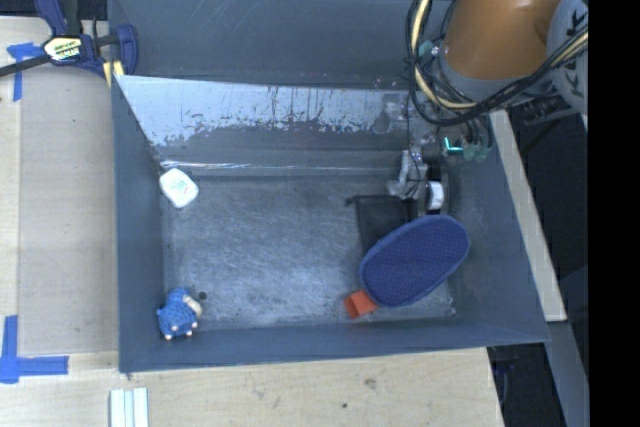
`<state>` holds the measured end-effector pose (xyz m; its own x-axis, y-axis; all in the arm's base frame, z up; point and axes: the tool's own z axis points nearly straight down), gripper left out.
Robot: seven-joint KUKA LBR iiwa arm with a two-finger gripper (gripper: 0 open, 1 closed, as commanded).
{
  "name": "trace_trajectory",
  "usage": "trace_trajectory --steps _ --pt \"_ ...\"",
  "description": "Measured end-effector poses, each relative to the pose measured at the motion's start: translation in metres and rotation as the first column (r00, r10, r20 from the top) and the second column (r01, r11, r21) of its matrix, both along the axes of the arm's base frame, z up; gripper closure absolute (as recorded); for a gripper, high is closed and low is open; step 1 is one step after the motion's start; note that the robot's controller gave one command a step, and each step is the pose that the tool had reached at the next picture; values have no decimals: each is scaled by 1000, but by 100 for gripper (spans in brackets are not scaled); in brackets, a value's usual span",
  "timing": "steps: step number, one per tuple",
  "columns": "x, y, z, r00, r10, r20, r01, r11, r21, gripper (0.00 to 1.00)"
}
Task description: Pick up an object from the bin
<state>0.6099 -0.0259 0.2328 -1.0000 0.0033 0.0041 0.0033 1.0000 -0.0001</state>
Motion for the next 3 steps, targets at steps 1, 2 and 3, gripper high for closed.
trace_trajectory --steps 1,2,3 --pt "-26 -73 -116 999 -45 3 45 999 1 0" --pt "-10 -74 -159 894 448 2 -448 893 33 0" --pt "-16 -76 -162 893 450 -21 -449 893 42 100"
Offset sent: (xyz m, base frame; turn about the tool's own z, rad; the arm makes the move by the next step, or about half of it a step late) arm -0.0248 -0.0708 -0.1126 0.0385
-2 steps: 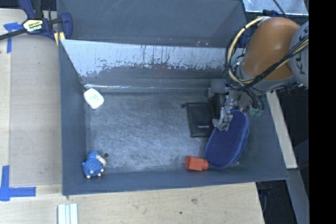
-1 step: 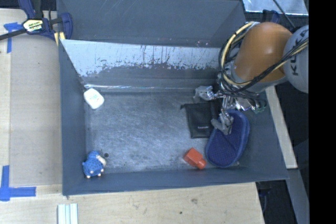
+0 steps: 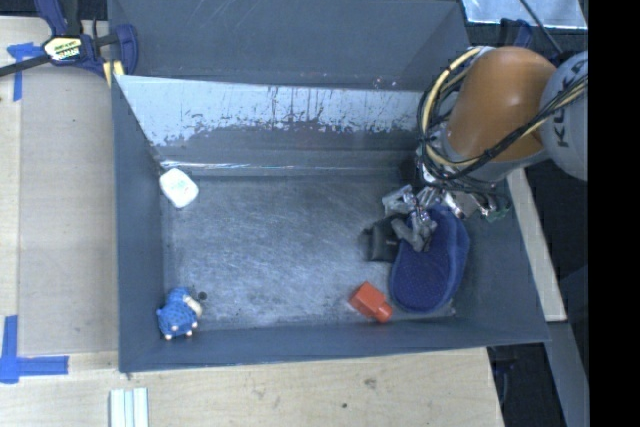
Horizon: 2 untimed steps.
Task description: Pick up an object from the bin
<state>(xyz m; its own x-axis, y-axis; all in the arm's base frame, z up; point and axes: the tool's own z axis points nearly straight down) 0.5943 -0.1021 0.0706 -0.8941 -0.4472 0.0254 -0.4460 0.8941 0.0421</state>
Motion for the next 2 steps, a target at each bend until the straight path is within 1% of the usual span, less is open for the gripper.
trace_trajectory --steps 1,2 --pt "-6 5 214 994 -92 55 94 995 -27 100" --pt "-30 11 223 989 139 43 -138 990 -27 100"
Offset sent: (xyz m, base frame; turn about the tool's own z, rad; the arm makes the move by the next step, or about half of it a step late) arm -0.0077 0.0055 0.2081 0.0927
